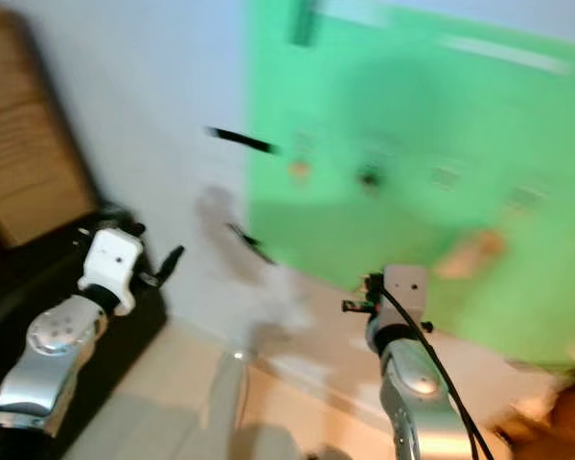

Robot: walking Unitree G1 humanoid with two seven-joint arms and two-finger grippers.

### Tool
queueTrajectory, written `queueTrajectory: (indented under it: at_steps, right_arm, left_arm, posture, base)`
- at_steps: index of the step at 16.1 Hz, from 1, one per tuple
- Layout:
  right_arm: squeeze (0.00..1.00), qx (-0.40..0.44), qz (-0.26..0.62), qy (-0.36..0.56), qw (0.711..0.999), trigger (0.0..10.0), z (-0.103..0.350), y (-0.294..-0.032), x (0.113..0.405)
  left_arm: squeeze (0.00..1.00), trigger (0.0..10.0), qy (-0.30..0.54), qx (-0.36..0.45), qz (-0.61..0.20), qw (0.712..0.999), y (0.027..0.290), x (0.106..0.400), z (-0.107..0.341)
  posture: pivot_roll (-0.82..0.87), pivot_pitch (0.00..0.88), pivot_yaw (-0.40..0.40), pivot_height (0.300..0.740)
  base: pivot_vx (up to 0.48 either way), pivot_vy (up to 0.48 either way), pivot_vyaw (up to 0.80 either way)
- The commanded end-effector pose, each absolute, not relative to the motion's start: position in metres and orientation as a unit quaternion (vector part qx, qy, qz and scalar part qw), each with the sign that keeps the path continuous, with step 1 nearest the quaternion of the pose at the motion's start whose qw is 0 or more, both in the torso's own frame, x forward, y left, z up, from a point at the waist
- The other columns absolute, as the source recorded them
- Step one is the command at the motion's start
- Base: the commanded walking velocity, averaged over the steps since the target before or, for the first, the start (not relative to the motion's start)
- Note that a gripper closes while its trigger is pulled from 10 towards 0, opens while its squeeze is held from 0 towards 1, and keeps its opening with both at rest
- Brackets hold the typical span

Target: Hang keys on a hook

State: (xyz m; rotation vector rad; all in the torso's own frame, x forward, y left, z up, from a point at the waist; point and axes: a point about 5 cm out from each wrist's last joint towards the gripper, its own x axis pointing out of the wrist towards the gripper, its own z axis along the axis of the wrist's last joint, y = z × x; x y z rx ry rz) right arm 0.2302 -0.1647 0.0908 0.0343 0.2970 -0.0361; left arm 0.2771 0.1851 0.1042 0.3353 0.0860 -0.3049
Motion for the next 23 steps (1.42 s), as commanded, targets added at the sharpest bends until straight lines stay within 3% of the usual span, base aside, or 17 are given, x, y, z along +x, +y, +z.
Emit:
queueTrajectory:
  at_steps: [1, 7, 11, 13, 15, 18, 20, 23]
  right_arm:
    - [0.0, 0.008, -0.01, 0.137, 0.991, 10.0, 0.097, -0.168, 0.231]
    - [0.0, 0.034, 0.145, 0.053, 0.987, 10.0, 0.134, -0.147, 0.236]
    - [0.0, 0.089, 0.129, 0.015, 0.988, 10.0, 0.159, -0.154, 0.258]
    - [0.0, 0.114, 0.14, 0.007, 0.983, 10.0, 0.169, -0.153, 0.271]
    - [0.0, 0.112, 0.131, 0.011, 0.985, 10.0, 0.169, -0.155, 0.281]
    - [0.0, 0.119, 0.125, 0.013, 0.985, 10.0, 0.171, -0.156, 0.285]
    - [0.0, 0.11, 0.12, 0.021, 0.986, 10.0, 0.168, -0.156, 0.279]
    - [0.0, 0.122, 0.105, 0.027, 0.987, 10.0, 0.16, -0.149, 0.269]
  left_arm:
    - [0.0, 10.0, 0.04, 0.158, -0.164, 0.973, 0.178, 0.278, 0.105]
    - [0.0, 10.0, 0.017, 0.185, -0.204, 0.961, 0.182, 0.278, 0.117]
    - [0.02, 10.0, 0.007, 0.164, -0.273, 0.948, 0.181, 0.283, 0.132]
    - [0.03, 10.0, -0.006, 0.135, -0.373, 0.918, 0.165, 0.283, 0.147]
    - [0.02, 10.0, -0.02, 0.135, -0.406, 0.904, 0.156, 0.286, 0.157]
    - [0.01, 10.0, -0.033, 0.123, -0.386, 0.914, 0.153, 0.292, 0.163]
    - [0.0, 10.0, -0.021, 0.108, -0.299, 0.948, 0.162, 0.293, 0.153]
    - [0.02, 10.0, -0.003, 0.111, -0.284, 0.952, 0.163, 0.279, 0.136]
  posture:
    - [-0.04, 0.0, 0.017, 0.74]
    - [-0.04, 0.0, 0.005, 0.74]
    - [-0.03, 0.0, -0.018, 0.74]
    - [-0.03, 0.0, -0.025, 0.74]
    - [-0.03, 0.0, -0.02, 0.74]
    - [-0.03, 0.0, -0.013, 0.74]
    - [-0.03, 0.0, -0.013, 0.74]
    - [-0.02, 0.0, -0.026, 0.74]
  base:
    - [0.0, 0.0, 0.0]
    - [0.0, 0.0, 0.0]
    - [0.0, 0.0, 0.0]
    - [0.0, 0.0, 0.0]
    - [0.0, 0.0, 0.0]
    - [0.0, 0.0, 0.0]
    - [0.0, 0.0, 0.0]
    - [0.0, 0.0, 0.0]
